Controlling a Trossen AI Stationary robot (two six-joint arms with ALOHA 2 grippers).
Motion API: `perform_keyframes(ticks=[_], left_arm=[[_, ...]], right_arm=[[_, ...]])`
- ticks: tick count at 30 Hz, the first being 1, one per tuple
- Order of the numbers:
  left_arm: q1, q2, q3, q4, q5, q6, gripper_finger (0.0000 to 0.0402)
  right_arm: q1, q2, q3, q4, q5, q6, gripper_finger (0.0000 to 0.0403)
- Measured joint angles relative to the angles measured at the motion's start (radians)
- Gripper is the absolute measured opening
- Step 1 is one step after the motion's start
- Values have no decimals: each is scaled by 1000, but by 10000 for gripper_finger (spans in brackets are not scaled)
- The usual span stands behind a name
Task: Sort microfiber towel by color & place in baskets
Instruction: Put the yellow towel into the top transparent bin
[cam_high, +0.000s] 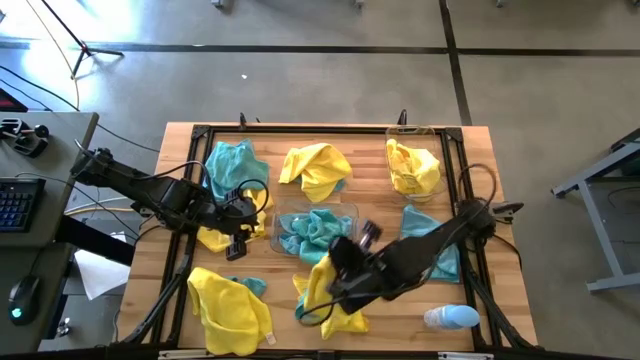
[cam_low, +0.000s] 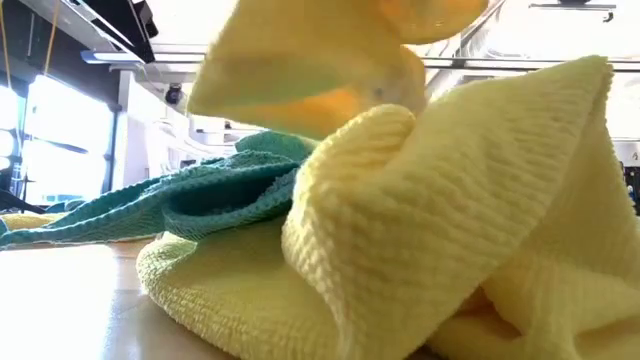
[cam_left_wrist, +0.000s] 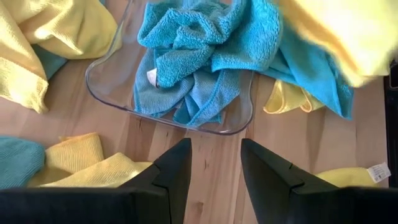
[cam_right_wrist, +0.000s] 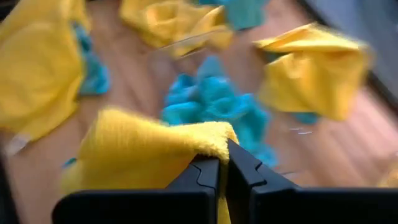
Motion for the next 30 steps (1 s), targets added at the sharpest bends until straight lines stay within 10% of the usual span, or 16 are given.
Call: perform_keyframes(ticks=[13, 30], left_arm=[[0, 0, 0, 109, -64, -1, 129], [117, 0, 0, 338, -205, -1, 129]], right_arm=[[-91, -439, -369, -115, 370, 2, 1], [-563, -1090, -934, 184, 345, -644, 0]])
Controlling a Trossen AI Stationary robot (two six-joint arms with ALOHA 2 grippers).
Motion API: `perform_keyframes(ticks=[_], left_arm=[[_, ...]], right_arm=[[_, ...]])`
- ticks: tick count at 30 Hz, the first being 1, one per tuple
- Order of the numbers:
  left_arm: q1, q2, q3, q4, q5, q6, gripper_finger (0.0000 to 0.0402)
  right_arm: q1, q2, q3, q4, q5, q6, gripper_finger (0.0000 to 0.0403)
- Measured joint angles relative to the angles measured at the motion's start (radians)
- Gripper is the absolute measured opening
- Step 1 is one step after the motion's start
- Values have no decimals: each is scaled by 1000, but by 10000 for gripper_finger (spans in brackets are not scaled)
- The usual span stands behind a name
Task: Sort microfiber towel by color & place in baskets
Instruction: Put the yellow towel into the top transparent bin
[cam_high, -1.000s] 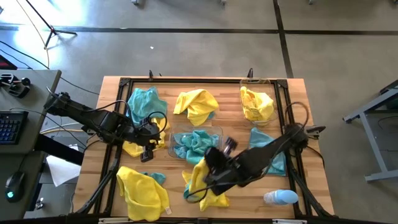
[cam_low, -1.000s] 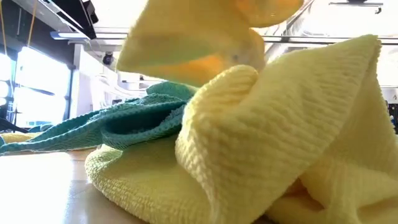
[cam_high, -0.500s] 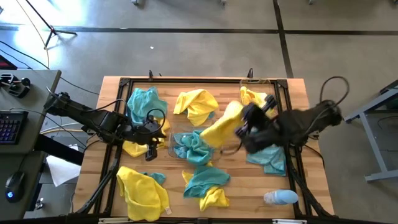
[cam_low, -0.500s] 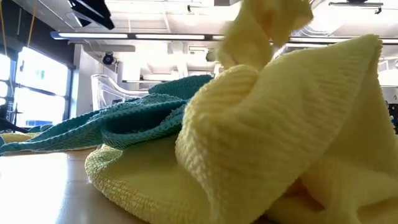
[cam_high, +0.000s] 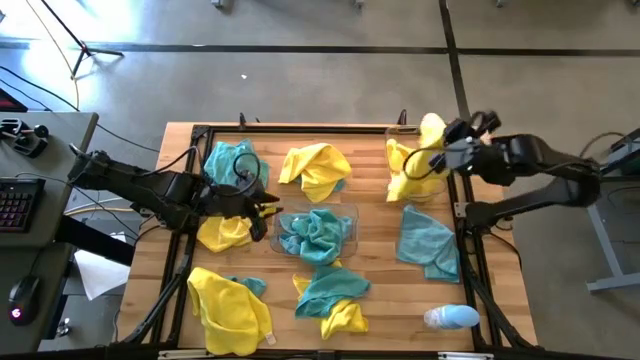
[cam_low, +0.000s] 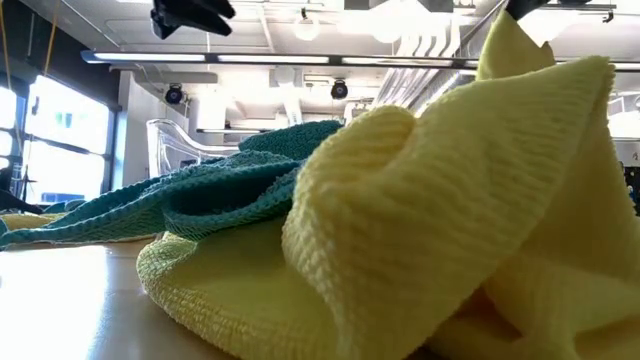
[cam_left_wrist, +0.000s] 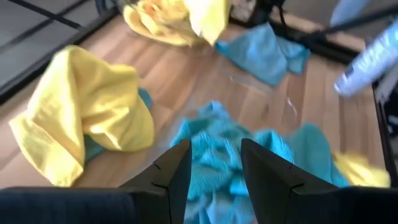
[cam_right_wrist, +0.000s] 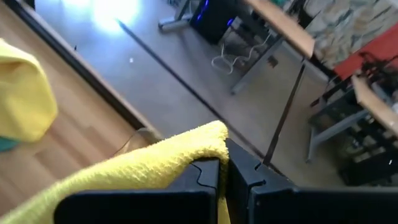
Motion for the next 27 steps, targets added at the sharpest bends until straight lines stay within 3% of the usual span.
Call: perform_keyframes(ticks=[7, 10, 12, 18, 23, 27], left_arm=[[62, 0, 0, 36, -9, -43, 129], [79, 0, 0, 37, -10, -74, 129], [87, 0, 0, 37, -10, -94, 129], [88, 0, 0, 37, -10, -130, 129], [88, 0, 0, 36, -15, -166, 129], [88, 7, 0, 35, -15, -174, 129]], right_arm=[[-128, -150, -170, 334, -30, -406, 0], [-186, -184, -228, 412, -108, -524, 0], [-224, -199, -257, 424, -155, -556, 0], [-323, -231, -325, 524, -134, -650, 0], [-389, -246, -355, 712, -56, -718, 0], [-425, -251, -356, 763, -122, -757, 0]])
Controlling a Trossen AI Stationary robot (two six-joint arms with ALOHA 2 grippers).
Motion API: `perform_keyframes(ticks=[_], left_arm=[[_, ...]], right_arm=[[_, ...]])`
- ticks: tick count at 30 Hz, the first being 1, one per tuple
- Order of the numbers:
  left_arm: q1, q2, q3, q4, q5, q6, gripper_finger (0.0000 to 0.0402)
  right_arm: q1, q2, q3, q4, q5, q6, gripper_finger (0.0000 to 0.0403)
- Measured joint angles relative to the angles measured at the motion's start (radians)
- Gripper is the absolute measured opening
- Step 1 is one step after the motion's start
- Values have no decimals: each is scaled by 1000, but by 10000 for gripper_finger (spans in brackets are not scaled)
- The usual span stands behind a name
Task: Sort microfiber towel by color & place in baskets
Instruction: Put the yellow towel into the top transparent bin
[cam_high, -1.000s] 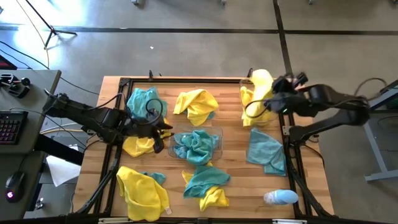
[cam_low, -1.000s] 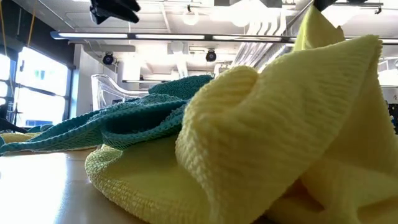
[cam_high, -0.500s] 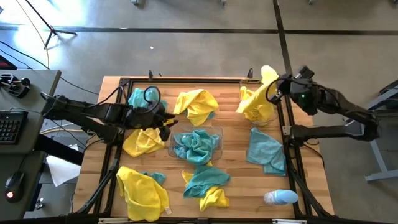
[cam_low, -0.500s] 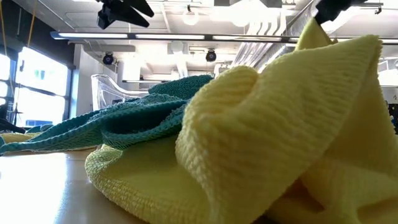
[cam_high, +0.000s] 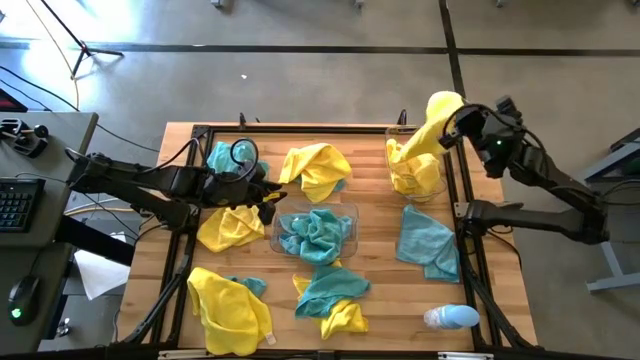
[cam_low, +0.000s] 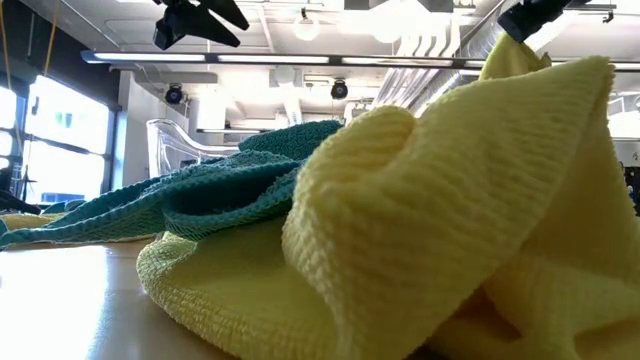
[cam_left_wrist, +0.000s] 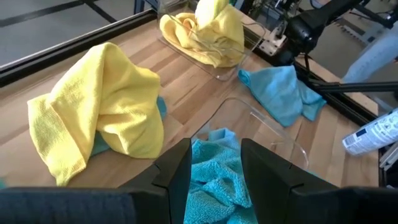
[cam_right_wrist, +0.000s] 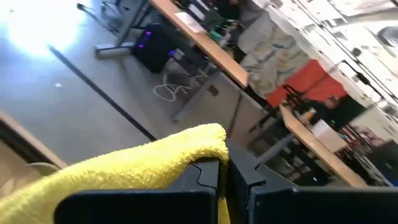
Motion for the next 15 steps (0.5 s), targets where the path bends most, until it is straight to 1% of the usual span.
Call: perform_keyframes(ticks=[1, 3, 6, 9, 11, 13, 15], left_arm=[[0, 0, 0, 0, 0, 0, 129], [0, -1, 0, 2, 0, -2, 129], [-3, 0, 0, 1, 0, -10, 129], [-6, 0, 0, 1, 0, -27, 129], [-6, 4, 0, 2, -1, -37, 129], [-6, 11, 0, 1, 0, -44, 129], [-6, 19, 0, 0, -1, -43, 129]], right_arm=[[-5, 0, 0, -7, -35, -2, 0], [-11, 1, 0, -60, -141, -2, 0], [-11, 5, 0, -196, -331, 11, 0], [-11, 7, 0, -335, -498, 72, 0], [-11, 8, 0, -400, -563, 119, 0], [-15, 16, 0, -439, -587, 131, 0], [-28, 37, 0, -433, -593, 125, 0]])
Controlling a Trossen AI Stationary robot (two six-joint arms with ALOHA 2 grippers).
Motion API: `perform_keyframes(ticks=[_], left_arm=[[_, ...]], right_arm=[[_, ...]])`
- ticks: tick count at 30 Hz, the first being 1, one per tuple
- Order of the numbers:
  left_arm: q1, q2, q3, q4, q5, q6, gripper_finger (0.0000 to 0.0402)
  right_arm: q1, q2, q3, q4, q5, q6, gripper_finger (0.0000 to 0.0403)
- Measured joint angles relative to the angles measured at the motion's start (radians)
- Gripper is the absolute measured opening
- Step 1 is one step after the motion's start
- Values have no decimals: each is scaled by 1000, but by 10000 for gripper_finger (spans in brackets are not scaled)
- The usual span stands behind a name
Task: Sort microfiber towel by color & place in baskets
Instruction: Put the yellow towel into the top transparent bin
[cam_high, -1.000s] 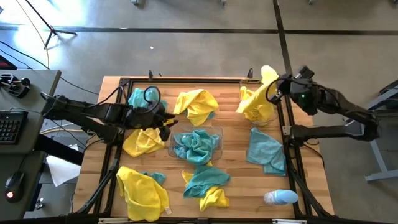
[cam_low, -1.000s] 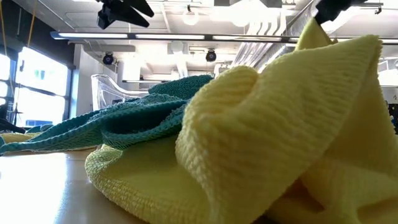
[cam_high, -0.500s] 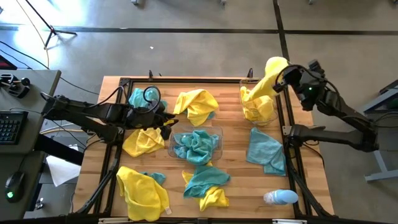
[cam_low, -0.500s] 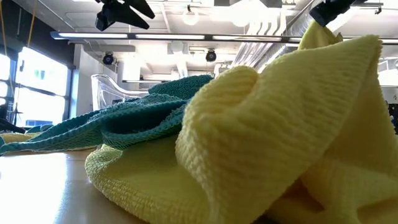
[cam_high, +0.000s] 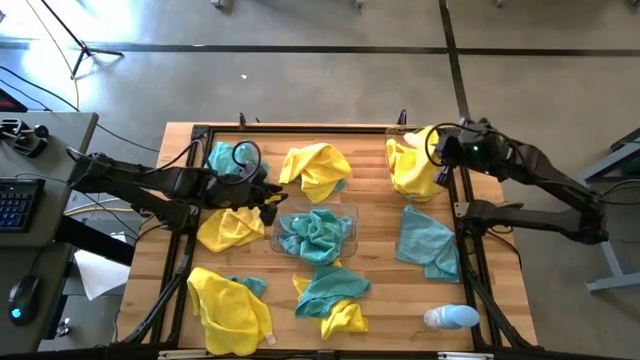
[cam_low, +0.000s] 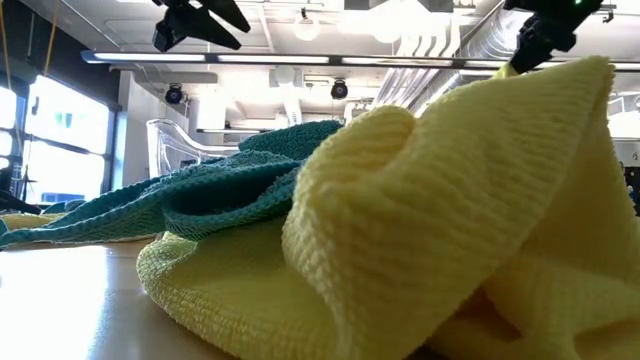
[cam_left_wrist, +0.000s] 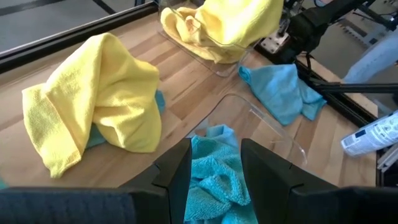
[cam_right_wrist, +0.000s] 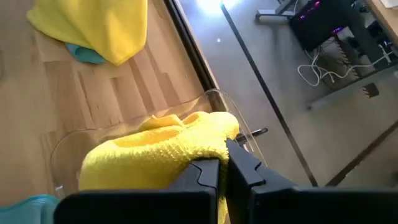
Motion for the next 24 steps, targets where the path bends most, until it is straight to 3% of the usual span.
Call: perform_keyframes(ticks=[11, 17, 24], left_arm=[[0, 52, 0, -2, 14, -12, 129], [-6, 62, 0, 2, 16, -17, 129], [-6, 65, 0, 2, 15, -19, 129]], right_arm=[[-233, 321, 0, 58, -218, -119, 0], [-315, 485, 0, 58, -222, -175, 0], [-325, 629, -1, 98, -222, -175, 0]])
